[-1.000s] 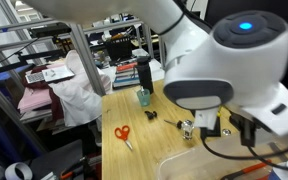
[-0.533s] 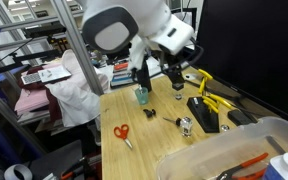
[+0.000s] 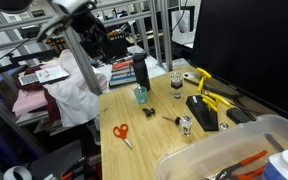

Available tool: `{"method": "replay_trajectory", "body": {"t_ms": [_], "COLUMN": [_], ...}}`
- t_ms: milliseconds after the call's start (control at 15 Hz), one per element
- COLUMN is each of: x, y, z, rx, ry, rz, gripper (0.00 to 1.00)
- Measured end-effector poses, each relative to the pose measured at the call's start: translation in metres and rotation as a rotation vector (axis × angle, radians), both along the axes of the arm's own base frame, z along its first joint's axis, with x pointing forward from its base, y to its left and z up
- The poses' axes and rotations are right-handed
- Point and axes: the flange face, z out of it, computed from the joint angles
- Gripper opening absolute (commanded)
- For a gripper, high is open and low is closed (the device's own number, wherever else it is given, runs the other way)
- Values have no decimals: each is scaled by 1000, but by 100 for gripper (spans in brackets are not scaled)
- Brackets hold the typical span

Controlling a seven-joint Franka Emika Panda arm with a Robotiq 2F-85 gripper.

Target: Put the blue bottle inside the plastic container on the right

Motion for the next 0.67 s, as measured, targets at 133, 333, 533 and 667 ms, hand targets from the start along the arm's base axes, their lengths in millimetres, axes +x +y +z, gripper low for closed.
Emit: {"method": "replay_trajectory", "body": {"t_ms": [133,333,533,667], "x": [-34,-34,-30,-30], "y": [25,19,18,18], "z": [16,14,9,10], "rx": [-7,-6,-5,-5], "ry": [42,60,75,73], "rz": [12,-3,-6,-6], "gripper": [100,100,100,100]}}
